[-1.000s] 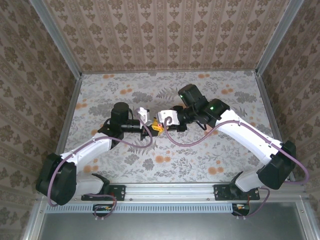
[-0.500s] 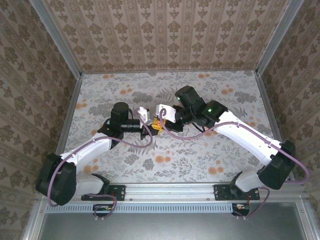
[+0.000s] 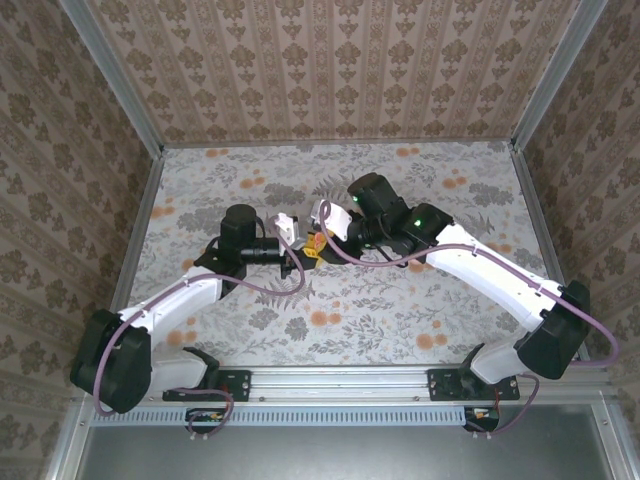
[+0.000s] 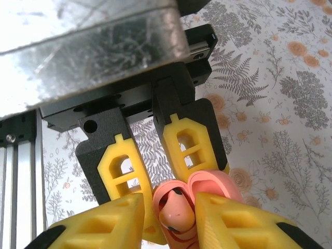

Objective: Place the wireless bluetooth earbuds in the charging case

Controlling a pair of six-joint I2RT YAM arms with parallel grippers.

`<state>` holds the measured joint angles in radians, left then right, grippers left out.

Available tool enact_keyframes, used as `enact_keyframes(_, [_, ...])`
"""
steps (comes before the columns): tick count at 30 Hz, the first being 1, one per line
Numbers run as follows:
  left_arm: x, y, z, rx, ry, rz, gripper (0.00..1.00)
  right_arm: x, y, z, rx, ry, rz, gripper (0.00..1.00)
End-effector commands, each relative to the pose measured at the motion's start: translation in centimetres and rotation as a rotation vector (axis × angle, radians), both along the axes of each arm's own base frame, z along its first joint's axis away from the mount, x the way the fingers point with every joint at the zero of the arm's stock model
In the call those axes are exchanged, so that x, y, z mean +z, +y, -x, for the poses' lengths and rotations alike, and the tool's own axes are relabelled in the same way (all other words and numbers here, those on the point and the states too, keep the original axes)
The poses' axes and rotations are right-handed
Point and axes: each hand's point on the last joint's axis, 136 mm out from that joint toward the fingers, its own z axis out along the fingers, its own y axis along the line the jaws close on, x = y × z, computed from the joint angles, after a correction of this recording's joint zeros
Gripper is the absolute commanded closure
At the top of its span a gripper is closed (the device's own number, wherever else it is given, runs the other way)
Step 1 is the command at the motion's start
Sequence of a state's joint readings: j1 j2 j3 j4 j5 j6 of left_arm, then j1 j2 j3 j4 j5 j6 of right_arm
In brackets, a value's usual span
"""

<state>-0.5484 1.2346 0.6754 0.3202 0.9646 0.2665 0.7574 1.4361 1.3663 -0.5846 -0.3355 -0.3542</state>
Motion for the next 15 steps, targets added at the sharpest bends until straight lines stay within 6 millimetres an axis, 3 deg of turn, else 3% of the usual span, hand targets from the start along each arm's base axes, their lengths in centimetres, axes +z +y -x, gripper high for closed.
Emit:
enact_keyframes(1, [1.9,-0.2,0.3,-0.029,-0.072,0.036,0.83,1.3,0.1,-0.1,-0.037,-0.009,-0.071,0.64])
enact_keyframes(2, [1.8,-0.3,0.3,-0.029,-0.069,0.035,0.83,2.9,-0.2,0.2,-0.041,-0.032,-0.113,0.62])
enact_keyframes(5, [1.5,-0.4,0.1,-0.025,-0.065,0.035,0.83,4.2,-0.4,0.3,-0.040,-0.023,-0.167,0.57])
enact_keyframes(10, [1.2,-0.5,-0.2,-0.023,-0.055,0.036,0.83,5.6,-0.9,0.7,-0.028,-0.012,-0.243,0.53])
enact_keyframes(15, [1.3,-0.6,-0.3,-0.022,-0.058,0.039,0.83,6.1,-2.0,0.9,-0.029,-0.018,-0.278,0.55])
